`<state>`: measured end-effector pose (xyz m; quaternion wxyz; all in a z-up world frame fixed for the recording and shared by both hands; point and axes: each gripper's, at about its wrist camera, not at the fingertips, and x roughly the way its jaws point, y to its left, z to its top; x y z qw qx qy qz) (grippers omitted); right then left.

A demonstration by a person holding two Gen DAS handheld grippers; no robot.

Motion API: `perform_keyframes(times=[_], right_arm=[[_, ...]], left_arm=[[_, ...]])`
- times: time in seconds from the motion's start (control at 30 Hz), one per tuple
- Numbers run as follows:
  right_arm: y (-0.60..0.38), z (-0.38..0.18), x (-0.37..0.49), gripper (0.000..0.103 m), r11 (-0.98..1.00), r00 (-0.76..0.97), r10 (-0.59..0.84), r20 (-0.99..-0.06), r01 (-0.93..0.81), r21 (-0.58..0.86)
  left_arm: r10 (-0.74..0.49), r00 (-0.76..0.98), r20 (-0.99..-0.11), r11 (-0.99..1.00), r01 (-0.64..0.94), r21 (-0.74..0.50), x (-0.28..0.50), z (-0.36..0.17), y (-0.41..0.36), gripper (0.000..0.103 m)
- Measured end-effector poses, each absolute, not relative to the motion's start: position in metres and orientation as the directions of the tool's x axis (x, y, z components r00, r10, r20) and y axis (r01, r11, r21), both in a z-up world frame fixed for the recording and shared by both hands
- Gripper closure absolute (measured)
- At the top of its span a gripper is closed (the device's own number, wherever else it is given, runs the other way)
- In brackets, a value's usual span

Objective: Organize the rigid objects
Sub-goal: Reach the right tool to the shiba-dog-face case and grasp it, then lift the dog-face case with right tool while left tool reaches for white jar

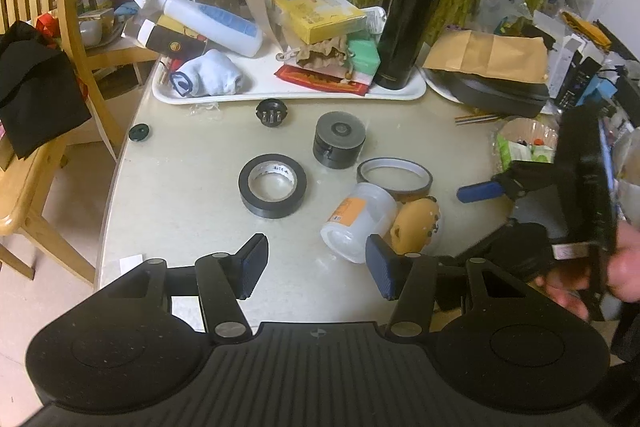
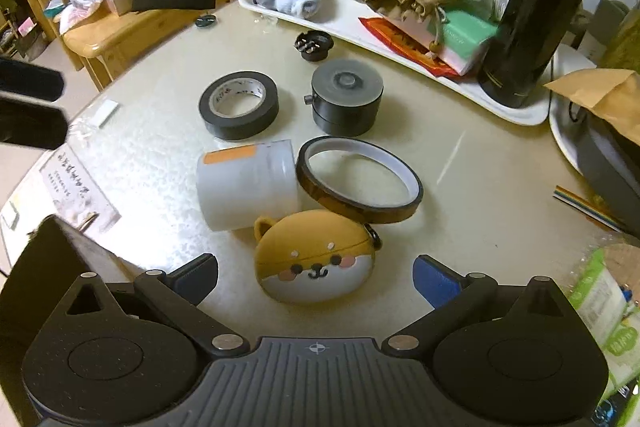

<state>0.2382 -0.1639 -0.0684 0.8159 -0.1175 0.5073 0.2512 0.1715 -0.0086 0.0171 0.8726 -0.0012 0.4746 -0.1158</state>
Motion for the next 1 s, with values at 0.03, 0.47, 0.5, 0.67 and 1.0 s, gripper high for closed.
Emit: perform_keyframes(times=[0.03, 0.47, 0.5, 0.67, 1.0], right_arm=[[-0.163, -0.071, 0.241, 0.0, 0.846, 0.355, 0.293, -0.888, -0.53, 0.067], [-0.15, -0.096, 0.254, 0.029, 0.825, 0.282, 0.263, -0.923, -0.562, 0.063], [-0.15, -0.095, 0.254, 0.029, 0.825, 0.278, 0.258, -0.925, -0.561, 0.061], [-0.152, -0.093, 0.249, 0.029, 0.823, 0.272, 0.25, -0.929, -0.566, 0.056], [-0.169, -0.063, 0.237, 0.029, 0.846, 0.334, 0.247, -0.91, -0.532, 0.034]], left_arm=[[-0.203, 0.522, -0.828, 0.973, 0.2, -0.113, 0.172, 0.017, -0.008, 0.05], [-0.198, 0.512, -0.836, 0.973, 0.208, -0.104, 0.174, 0.013, -0.007, 0.05], [-0.198, 0.512, -0.836, 0.973, 0.209, -0.102, 0.174, 0.013, -0.008, 0.05], [-0.199, 0.512, -0.836, 0.971, 0.218, -0.098, 0.174, 0.013, -0.012, 0.05], [-0.181, 0.512, -0.84, 0.972, 0.221, -0.075, 0.176, 0.01, -0.015, 0.05]])
